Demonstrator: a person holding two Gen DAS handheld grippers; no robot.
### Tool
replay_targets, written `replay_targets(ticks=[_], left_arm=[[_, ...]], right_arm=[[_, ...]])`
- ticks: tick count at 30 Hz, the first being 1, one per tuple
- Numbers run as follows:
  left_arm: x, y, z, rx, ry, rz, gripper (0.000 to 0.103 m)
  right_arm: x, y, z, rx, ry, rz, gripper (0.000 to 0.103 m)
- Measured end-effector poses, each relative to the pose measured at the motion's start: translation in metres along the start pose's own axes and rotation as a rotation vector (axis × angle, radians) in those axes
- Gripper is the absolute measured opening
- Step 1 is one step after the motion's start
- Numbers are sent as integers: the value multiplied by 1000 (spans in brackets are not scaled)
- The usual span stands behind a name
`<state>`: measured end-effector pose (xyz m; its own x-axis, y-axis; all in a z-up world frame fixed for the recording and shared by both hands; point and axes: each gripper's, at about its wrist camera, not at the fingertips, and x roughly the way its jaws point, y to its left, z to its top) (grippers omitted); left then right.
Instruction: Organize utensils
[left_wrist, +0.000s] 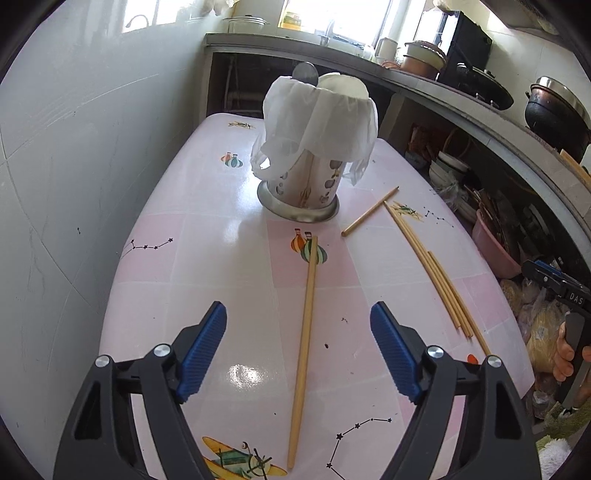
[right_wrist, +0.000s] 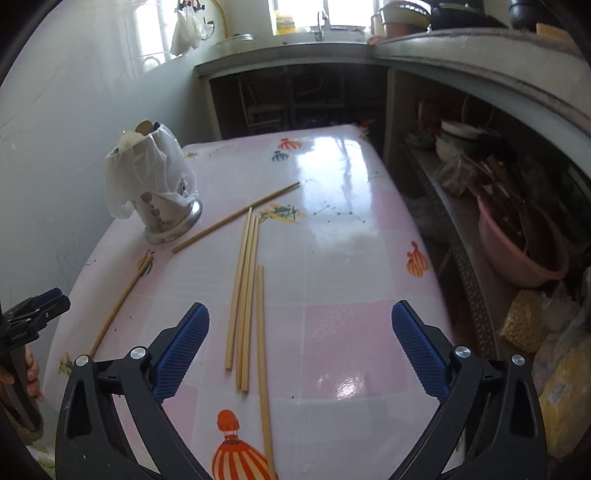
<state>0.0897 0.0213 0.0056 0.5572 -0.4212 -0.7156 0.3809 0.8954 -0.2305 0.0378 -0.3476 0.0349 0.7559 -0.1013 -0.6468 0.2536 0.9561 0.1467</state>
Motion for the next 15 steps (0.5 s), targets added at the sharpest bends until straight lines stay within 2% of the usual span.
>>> replay_targets(ticks=[2, 8, 9, 11, 13, 15], left_arm=[[0, 5, 2, -32, -9, -17, 84], [-1, 15, 8, -92, -55, -64, 87], [-1, 17, 10, -99, -66, -67, 90], [-2, 18, 12, -108, -84, -78, 96], [-4, 21, 15, -112, -111, -75, 97], [-4, 23, 18, -110, -127, -81, 97]], right_arm=[[-4, -2, 4, -25, -28, -37, 95], [-9, -8, 6, -30, -71, -38, 95], [-9, -7, 6, -35, -82, -49, 95], [-11, -3, 8, -51, -103, -103, 95], [-15, -2, 10, -72, -138, -174, 95], [-20, -5, 12, -85, -184, -197, 95]])
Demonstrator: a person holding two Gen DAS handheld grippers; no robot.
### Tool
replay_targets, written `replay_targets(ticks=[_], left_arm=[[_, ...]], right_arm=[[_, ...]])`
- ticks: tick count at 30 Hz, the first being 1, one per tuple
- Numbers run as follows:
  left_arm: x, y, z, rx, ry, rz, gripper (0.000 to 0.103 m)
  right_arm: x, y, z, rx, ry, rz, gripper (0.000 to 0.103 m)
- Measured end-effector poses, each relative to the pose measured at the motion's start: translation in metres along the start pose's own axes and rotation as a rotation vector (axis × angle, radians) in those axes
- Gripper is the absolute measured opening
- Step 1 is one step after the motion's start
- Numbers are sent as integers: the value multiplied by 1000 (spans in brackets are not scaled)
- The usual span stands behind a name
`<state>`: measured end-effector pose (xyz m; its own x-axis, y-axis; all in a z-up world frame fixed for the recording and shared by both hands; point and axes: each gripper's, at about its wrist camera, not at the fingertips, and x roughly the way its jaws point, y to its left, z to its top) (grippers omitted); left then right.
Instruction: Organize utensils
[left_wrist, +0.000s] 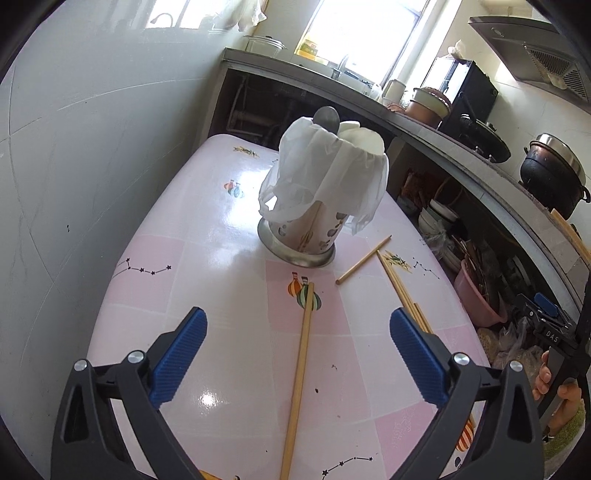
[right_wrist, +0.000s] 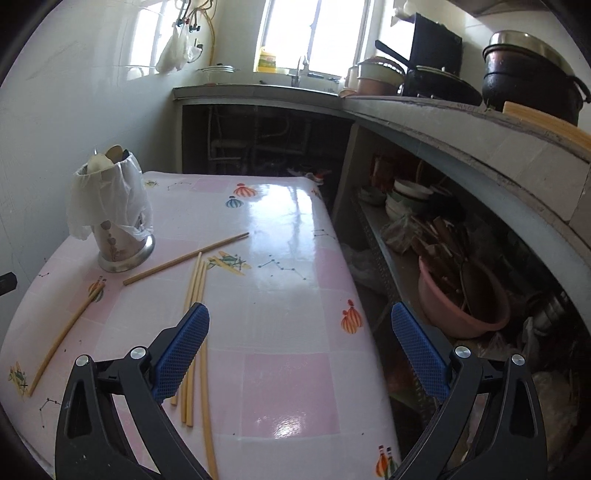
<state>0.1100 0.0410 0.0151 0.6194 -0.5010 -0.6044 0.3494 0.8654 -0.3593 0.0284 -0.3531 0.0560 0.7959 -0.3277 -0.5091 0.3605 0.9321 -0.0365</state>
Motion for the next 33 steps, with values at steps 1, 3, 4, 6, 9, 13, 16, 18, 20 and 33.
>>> replay_targets(ticks=[1, 3, 4, 6, 9, 13, 16, 18, 20, 33], left_arm=[[1, 1, 2, 2, -2, 0, 97], [3, 3, 5, 0, -5, -15, 97], [5, 4, 6, -3, -7, -21, 97], [8, 5, 8, -8, -7, -28, 97], [14, 4, 7, 5, -1, -30, 97], [29, -2, -2, 71, 51, -16, 97], [43, -7, -10, 120, 106, 39, 97], [51, -10, -15, 146, 133, 59, 97], [58, -13, -20, 172, 158, 79, 97], [77, -15, -31, 220, 229, 135, 96]], right_arm=[[-1, -1, 1, -4, -17, -1, 95], [-3, -2, 2, -15, -41, 17, 95], [-1, -2, 2, -20, -42, 36, 95], [6, -1, 0, -12, -19, 107, 95], [24, 3, -5, 48, 48, 174, 95], [57, 14, -15, 92, 185, 162, 95], [79, 20, -21, 140, 263, 250, 89], [93, 30, -25, 133, 315, 278, 75], [102, 39, -28, 122, 359, 314, 62], [118, 72, -40, -2, 441, 385, 15]])
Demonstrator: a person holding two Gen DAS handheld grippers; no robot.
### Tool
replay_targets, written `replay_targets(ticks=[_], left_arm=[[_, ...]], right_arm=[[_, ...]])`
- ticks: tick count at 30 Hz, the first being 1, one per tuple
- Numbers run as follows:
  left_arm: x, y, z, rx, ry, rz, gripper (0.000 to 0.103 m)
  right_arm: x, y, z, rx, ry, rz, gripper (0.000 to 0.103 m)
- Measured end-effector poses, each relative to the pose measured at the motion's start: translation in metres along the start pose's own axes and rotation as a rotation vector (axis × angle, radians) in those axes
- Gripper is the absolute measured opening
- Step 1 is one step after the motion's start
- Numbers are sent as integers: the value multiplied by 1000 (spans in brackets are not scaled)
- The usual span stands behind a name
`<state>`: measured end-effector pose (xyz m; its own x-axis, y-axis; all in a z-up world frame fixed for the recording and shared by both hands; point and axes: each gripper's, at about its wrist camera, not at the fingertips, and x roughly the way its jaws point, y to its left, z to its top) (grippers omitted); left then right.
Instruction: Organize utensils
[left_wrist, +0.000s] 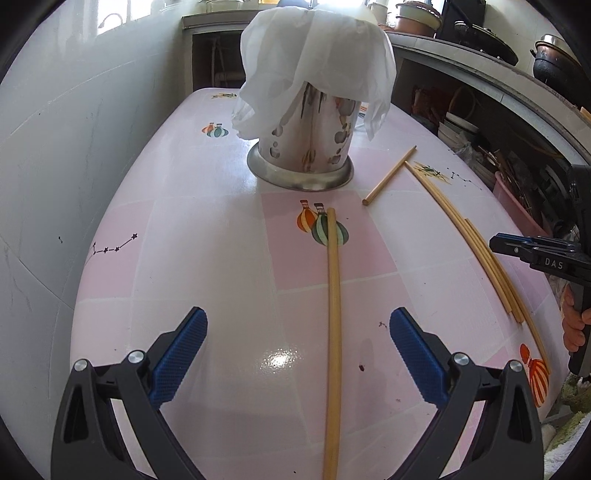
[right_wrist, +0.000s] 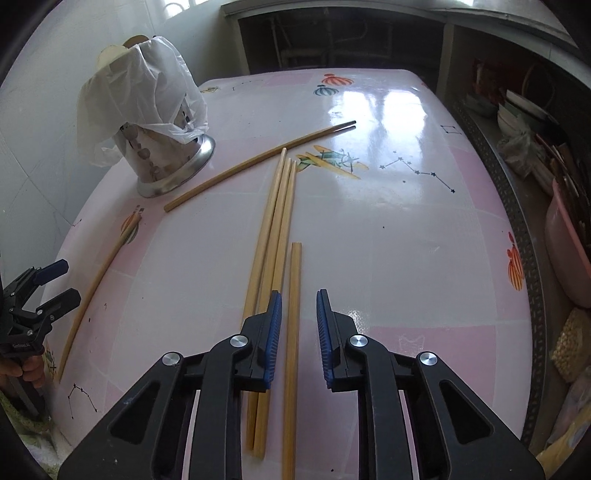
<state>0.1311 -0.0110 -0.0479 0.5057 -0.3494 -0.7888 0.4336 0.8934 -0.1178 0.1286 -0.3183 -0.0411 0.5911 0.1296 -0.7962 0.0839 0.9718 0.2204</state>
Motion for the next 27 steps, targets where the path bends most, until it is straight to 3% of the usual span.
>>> replay_targets(ticks=[3, 12, 18, 27], left_arm=[[-1, 0, 0, 7, -1, 10, 90], [1, -10, 24, 75, -10, 29, 60], [27, -18, 48, 132, 52, 19, 35], [61, -34, 70, 221, 152, 24, 20]], right_arm=[[2, -4, -3, 1, 11, -3, 6], [-1, -16, -10, 43, 10, 14, 4], [0, -17, -10, 50, 4, 28, 4], [-1, -21, -12, 62, -4, 59, 4]])
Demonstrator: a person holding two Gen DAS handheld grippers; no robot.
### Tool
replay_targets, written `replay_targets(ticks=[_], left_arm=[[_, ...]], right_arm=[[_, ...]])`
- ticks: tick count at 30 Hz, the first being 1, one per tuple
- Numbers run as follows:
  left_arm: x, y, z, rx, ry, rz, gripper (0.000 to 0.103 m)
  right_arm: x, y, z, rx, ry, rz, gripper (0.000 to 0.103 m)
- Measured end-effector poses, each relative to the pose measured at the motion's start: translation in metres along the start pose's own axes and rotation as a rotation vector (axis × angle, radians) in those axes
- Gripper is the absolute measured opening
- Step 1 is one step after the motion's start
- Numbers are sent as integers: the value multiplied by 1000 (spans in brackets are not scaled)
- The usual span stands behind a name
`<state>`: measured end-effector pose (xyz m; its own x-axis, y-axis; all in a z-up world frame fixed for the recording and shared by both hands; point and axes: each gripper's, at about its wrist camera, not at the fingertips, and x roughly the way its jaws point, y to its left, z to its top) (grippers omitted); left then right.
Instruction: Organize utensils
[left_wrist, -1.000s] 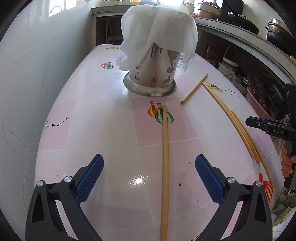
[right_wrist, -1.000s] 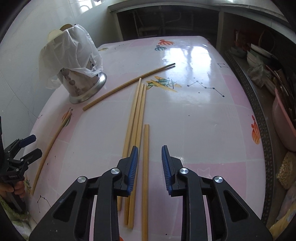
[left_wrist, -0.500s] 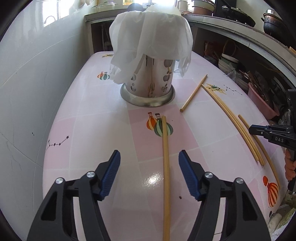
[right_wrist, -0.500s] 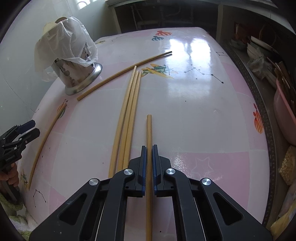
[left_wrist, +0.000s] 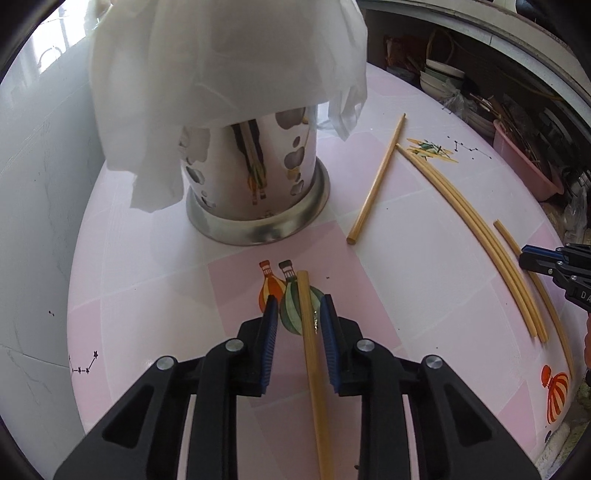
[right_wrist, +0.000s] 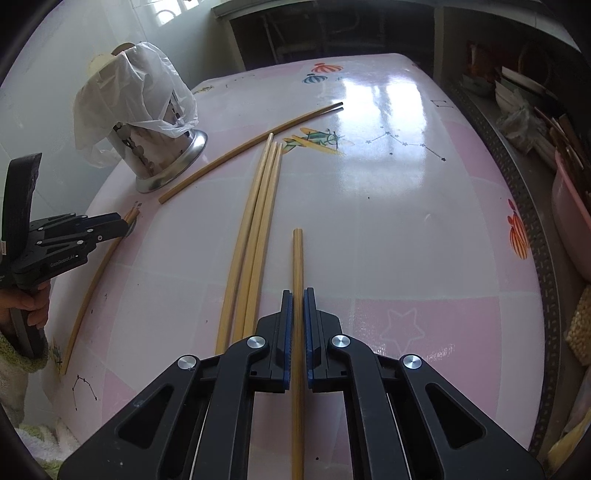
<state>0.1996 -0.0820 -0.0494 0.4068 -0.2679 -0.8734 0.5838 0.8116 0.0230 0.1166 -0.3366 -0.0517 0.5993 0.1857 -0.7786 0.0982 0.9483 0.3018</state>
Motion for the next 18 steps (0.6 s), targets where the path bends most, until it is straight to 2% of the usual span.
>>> replay_targets(ticks=[7, 14, 18], left_arm=[[6, -10, 10, 44, 27, 30, 7], [5, -13, 9, 45, 6, 51, 6], [-7, -9, 7, 20, -42, 41, 6]], right_arm=[[0, -1, -1, 4, -5, 12, 4], [0, -3, -1, 7, -6, 19, 4], [-1, -3, -1, 12, -7, 21, 4]])
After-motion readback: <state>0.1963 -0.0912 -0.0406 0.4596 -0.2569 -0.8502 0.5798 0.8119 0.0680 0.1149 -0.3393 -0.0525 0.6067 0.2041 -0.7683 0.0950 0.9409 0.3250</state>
